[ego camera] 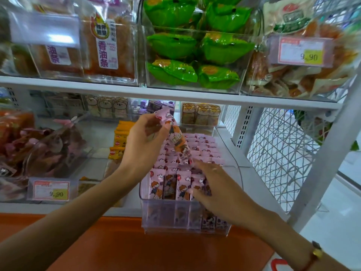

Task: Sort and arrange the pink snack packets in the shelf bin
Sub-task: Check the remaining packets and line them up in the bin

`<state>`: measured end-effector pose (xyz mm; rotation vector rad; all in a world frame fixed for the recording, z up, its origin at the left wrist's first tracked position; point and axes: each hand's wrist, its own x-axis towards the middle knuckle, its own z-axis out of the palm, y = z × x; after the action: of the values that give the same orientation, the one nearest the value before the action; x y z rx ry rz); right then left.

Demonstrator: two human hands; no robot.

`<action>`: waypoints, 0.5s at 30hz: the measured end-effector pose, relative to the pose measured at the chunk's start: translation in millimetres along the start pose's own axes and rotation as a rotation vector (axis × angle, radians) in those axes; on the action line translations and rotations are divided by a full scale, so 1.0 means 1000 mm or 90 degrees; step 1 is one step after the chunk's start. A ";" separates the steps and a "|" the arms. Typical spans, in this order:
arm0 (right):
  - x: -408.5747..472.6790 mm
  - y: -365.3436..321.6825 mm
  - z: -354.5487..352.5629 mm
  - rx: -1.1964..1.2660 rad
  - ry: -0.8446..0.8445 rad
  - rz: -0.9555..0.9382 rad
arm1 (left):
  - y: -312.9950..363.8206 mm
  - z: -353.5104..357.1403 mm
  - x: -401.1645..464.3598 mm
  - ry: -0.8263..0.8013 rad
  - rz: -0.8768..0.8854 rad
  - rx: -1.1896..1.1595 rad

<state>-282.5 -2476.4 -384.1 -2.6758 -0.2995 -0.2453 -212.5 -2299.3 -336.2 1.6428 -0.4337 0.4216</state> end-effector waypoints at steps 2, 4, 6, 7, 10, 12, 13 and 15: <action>0.000 0.000 0.000 -0.039 0.013 -0.030 | -0.001 0.006 0.012 0.008 0.010 0.014; 0.000 0.000 -0.002 -0.043 0.016 -0.043 | -0.003 0.013 0.024 0.007 0.018 0.027; 0.000 0.000 -0.004 -0.058 0.013 -0.050 | -0.006 0.020 0.034 -0.023 0.011 0.052; 0.000 -0.001 -0.004 -0.070 0.014 -0.056 | -0.008 0.024 0.038 -0.048 0.004 0.076; -0.001 -0.002 -0.005 -0.101 0.035 -0.088 | -0.015 0.033 0.043 -0.143 -0.022 0.143; -0.003 -0.003 -0.007 -0.124 0.050 -0.112 | -0.019 0.036 0.046 -0.202 0.000 0.200; -0.003 -0.002 -0.007 -0.133 0.056 -0.122 | -0.021 0.035 0.049 -0.221 0.019 0.232; -0.005 -0.001 -0.009 -0.141 0.065 -0.134 | -0.020 0.034 0.056 -0.252 0.055 0.287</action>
<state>-288.5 -2480.4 -376.7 -2.8366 -0.5521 -0.5045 -153.6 -2332.9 -328.6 2.1639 -0.7473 0.2660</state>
